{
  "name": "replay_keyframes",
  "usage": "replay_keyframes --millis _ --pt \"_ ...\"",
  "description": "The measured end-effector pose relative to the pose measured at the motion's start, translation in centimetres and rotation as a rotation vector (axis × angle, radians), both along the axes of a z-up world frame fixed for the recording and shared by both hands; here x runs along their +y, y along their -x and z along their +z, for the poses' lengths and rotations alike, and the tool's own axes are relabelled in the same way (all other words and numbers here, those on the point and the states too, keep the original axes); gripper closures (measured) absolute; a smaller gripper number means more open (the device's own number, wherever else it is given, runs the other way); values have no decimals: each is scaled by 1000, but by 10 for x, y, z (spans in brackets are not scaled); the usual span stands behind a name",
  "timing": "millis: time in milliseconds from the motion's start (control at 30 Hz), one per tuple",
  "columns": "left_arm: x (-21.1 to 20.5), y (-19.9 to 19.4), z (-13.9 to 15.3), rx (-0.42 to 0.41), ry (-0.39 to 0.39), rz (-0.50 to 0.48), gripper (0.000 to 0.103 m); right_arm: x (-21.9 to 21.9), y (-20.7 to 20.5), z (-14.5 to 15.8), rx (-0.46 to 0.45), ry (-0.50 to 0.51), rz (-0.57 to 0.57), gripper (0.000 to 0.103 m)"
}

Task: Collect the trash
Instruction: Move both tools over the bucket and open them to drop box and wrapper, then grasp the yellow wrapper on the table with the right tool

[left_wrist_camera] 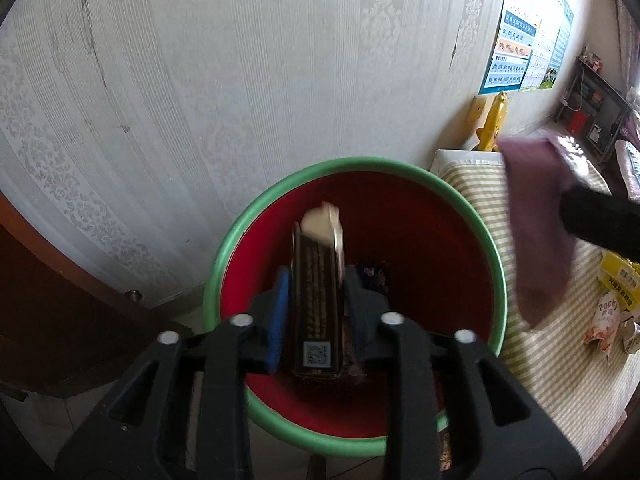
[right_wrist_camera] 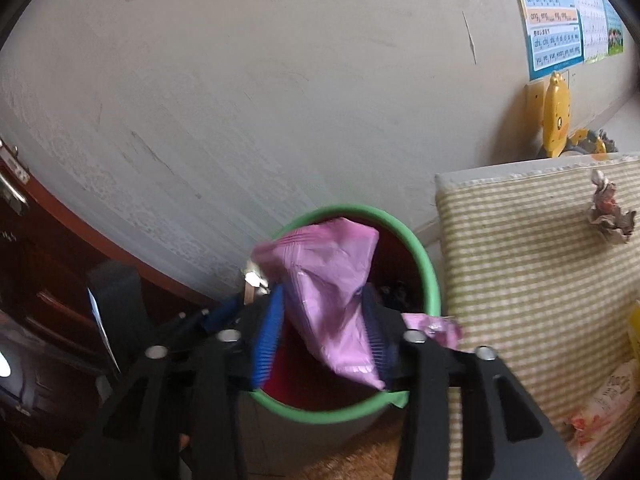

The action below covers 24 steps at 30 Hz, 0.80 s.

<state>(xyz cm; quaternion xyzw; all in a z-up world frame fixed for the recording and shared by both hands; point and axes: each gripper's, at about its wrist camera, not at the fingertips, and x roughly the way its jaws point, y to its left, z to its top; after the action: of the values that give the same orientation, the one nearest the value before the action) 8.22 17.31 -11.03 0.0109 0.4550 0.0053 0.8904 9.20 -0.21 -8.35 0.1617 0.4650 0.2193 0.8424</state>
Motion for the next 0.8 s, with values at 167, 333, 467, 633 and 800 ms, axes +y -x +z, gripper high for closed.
replay_keyframes --millis 167,333,467,633,800 --pt "2 0 1 -6 -1 9 49 -2 0 -2 11 -21 -15 48" --pt "3 1 1 -5 -13 25 25 -15 9 -7 25 -5 -37 49" --pt "5 2 2 -6 3 26 25 -44 25 -10 31 39 -91 48" --pt "-10 5 5 -11 -10 -13 25 -99 48 -15 25 153 -209 43" --pt "-31 9 10 -12 -16 -59 25 -157 49 -17 33 457 -288 31"
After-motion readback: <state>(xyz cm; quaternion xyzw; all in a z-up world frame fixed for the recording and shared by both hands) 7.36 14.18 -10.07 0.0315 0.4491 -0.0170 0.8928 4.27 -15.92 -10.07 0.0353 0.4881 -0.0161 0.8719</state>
